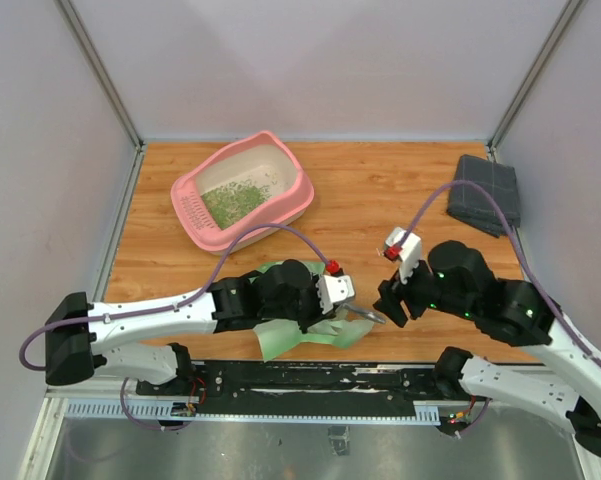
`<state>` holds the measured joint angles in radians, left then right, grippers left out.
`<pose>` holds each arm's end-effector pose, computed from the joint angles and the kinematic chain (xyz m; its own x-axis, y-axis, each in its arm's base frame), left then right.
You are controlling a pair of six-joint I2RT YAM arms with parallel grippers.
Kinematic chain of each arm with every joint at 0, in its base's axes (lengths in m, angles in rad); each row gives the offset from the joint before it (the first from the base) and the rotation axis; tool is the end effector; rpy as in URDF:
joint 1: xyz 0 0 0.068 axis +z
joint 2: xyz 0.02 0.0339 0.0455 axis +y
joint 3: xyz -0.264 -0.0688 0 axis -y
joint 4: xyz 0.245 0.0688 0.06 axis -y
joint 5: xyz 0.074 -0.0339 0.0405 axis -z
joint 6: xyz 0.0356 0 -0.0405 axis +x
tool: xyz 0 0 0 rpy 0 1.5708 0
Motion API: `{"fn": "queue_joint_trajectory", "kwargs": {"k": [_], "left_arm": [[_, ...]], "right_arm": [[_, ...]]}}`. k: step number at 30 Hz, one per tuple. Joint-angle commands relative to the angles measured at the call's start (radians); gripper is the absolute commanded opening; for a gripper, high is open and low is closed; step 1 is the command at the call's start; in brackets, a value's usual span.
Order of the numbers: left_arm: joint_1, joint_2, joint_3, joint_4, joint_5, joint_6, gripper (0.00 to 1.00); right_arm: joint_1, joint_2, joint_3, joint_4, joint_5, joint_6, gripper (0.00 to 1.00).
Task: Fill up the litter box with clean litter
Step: 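Scoop the cat litter from the cat litter bag.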
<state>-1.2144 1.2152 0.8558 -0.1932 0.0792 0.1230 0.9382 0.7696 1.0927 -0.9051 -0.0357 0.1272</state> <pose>0.0922 -0.2556 0.2735 -0.0643 0.5231 -0.8498 0.9730 0.2222 0.0632 0.0789 0.1098 0.3717 -0.4269 -0.3678 -0.8261 -0.7757 0.6185 0.1254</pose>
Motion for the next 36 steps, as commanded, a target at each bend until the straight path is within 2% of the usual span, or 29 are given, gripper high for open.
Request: {"fn": "queue_joint_trajectory", "kwargs": {"k": [1,5,9,11,21,28,30,36], "left_arm": [[-0.002,-0.053,-0.002,0.088,-0.033,-0.030,0.00],[-0.004,-0.030,0.024,0.076,-0.046,-0.058,0.00],[-0.002,-0.013,0.033,0.090,-0.043,-0.074,0.00],[-0.002,-0.013,0.029,0.103,-0.048,-0.074,0.00],[-0.002,-0.047,0.011,0.143,-0.077,-0.065,0.00],[-0.002,-0.063,0.004,0.154,-0.068,-0.068,0.00],[-0.003,-0.069,0.000,0.159,-0.063,-0.071,0.00],[-0.003,-0.082,-0.011,0.173,-0.049,-0.075,0.00]], "right_arm": [[-0.024,-0.116,-0.004,0.056,-0.083,-0.268,0.61],[-0.024,-0.150,0.025,-0.037,-0.149,-0.461,0.64],[-0.023,-0.048,0.098,-0.123,-0.195,-0.509,0.60],[-0.016,-0.019,0.108,-0.126,-0.224,-0.499,0.58],[-0.012,-0.003,-0.070,0.082,-0.179,-0.288,0.59],[-0.010,0.081,-0.134,0.169,-0.181,-0.245,0.56],[-0.010,0.091,-0.148,0.190,-0.170,-0.246,0.52],[-0.010,0.099,-0.178,0.229,-0.164,-0.256,0.29]]}}
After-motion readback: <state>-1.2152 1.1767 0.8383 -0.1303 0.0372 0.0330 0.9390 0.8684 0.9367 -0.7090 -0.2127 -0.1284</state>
